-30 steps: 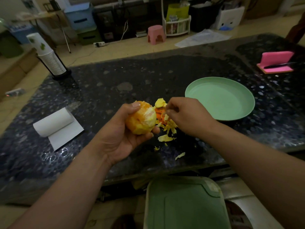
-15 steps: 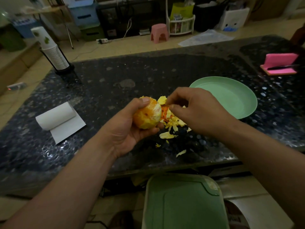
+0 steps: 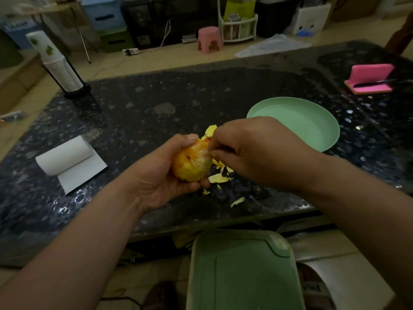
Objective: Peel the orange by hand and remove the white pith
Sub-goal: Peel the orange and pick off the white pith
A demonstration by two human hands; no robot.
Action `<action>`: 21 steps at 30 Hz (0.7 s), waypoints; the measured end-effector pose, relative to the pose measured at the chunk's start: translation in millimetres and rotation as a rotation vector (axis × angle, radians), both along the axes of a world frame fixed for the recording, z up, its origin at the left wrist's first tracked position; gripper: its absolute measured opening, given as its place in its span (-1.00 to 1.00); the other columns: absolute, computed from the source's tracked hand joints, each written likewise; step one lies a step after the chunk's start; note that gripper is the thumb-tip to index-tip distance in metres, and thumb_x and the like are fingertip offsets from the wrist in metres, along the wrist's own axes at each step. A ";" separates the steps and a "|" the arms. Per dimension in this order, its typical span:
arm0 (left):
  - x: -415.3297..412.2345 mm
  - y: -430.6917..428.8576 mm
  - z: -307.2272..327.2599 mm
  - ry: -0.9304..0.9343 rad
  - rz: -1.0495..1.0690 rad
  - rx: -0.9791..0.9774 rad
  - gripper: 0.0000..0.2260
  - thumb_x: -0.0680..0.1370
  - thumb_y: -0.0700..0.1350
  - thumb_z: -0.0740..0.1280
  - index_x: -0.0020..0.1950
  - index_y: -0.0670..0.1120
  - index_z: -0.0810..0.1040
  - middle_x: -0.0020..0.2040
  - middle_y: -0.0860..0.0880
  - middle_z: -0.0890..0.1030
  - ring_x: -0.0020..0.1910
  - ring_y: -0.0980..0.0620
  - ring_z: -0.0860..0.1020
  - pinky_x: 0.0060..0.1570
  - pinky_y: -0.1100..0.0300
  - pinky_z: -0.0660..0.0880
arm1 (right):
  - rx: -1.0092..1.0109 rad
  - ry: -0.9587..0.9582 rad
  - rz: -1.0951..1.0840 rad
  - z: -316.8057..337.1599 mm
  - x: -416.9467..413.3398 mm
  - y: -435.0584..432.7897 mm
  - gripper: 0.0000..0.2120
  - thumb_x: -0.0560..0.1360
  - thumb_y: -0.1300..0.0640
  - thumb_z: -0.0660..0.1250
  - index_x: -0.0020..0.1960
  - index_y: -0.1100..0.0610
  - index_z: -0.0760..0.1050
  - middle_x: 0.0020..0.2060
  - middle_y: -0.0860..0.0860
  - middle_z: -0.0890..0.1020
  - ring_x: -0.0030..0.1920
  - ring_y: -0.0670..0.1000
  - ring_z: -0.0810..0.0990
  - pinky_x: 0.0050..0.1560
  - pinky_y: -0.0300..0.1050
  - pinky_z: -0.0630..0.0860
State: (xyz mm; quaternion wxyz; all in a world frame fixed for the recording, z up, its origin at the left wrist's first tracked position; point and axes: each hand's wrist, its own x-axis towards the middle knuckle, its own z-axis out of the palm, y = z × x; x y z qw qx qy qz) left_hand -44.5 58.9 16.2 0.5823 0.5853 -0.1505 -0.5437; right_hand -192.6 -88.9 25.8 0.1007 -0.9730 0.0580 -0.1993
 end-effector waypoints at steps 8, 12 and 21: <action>-1.2 1.8 1.9 -0.025 -0.089 0.035 -0.58 0.43 0.11 0.38 0.24 -0.03 0.60 -0.11 -0.17 0.69 -0.35 -0.14 0.66 -0.52 0.25 0.56 | -0.113 -0.019 0.030 1.1 0.4 8.6 -0.87 0.52 0.04 0.26 -0.15 0.06 0.51 -0.27 -0.03 0.57 -0.33 0.10 0.51 -0.38 -0.06 0.30; -1.4 3.4 2.0 -0.028 -0.118 0.037 -0.55 0.46 0.11 0.36 0.28 -0.08 0.60 -0.09 -0.18 0.70 -0.34 -0.14 0.66 -0.51 0.25 0.56 | -0.102 -0.046 0.045 -2.6 0.3 7.7 -0.91 0.51 0.07 0.30 -0.14 0.05 0.52 -0.26 -0.06 0.56 -0.32 0.07 0.50 -0.37 -0.03 0.37; 1.4 6.1 4.2 0.034 -0.118 0.025 -0.57 0.47 0.11 0.39 0.26 -0.08 0.61 -0.07 -0.22 0.68 -0.32 -0.16 0.67 -0.51 0.23 0.58 | 0.202 -0.006 0.046 -0.4 -10.1 -6.5 -0.93 0.58 0.05 0.45 0.06 -0.06 0.67 -0.19 -0.19 0.64 -0.21 -0.17 0.58 -0.20 -0.21 0.50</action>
